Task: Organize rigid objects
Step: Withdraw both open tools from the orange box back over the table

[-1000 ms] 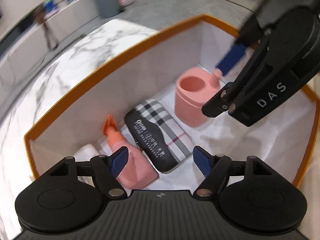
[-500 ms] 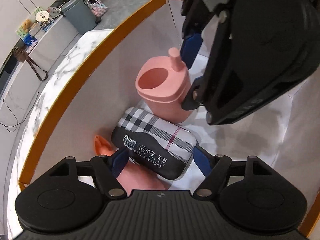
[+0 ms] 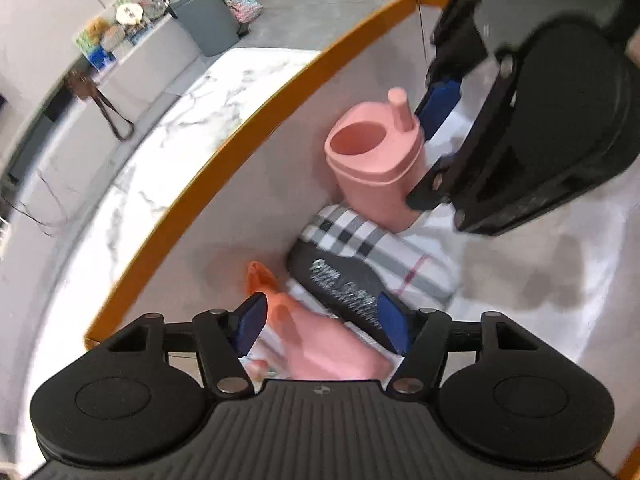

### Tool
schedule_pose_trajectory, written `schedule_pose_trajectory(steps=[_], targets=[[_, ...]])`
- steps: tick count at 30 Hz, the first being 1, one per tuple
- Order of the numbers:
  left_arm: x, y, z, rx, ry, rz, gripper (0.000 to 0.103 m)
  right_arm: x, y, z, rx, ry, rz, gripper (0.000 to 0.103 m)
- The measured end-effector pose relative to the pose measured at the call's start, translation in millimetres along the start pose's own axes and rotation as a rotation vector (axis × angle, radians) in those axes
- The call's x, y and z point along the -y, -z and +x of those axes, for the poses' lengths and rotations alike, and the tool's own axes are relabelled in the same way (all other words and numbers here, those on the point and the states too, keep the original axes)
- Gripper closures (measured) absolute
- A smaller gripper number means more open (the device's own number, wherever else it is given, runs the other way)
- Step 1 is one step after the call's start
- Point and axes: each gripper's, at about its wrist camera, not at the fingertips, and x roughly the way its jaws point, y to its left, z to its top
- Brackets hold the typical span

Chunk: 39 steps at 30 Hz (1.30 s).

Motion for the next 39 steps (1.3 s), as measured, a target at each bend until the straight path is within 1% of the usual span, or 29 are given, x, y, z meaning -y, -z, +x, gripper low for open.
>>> schedule_pose_trajectory(steps=[2,6,8,12,13,16,18,20,23,27,31,34,36,39], targets=[[-2,1,-6,0.022,0.021,-0.037,0.028,-1,0,0,0.0,0.001,0.018,0.06],[-3,6,-20,0.041,0.034,-0.037,0.027,-4,2,-3,-0.02,-0.004,0.02,0.06],[-6,7,-26,0.055,0.047,-0.049,0.027,-7,4,-10,-0.017,-0.001,0.024,0.059],[-19,12,-47,0.111,0.086,-0.125,0.027,-16,6,-28,0.004,0.008,0.031,0.058],[-23,13,-55,0.13,0.097,-0.147,0.027,-19,7,-35,0.016,0.006,0.04,0.057],[-35,24,-82,0.169,0.103,-0.197,0.027,-31,9,-57,0.081,-0.017,0.056,0.046],[-47,31,-96,0.183,0.092,-0.224,0.028,-43,8,-73,0.139,-0.028,0.039,0.044],[-57,43,-113,0.196,0.066,-0.252,0.028,-59,5,-85,0.178,-0.029,0.004,0.042],[-71,62,-133,0.2,0.022,-0.306,0.029,-84,-3,-96,0.221,-0.037,-0.057,0.042],[-87,91,-146,0.164,-0.022,-0.387,0.032,-118,-18,-101,0.257,-0.05,-0.126,0.042],[-97,119,-146,0.131,-0.017,-0.466,0.032,-152,-34,-97,0.256,-0.087,-0.176,0.043],[-114,143,-144,0.115,0.011,-0.571,0.032,-178,-45,-91,0.25,-0.104,-0.23,0.043],[-122,153,-139,0.11,0.019,-0.638,0.032,-194,-53,-83,0.234,-0.116,-0.265,0.043],[-132,172,-128,0.096,0.01,-0.702,0.032,-216,-63,-67,0.194,-0.126,-0.32,0.043]])
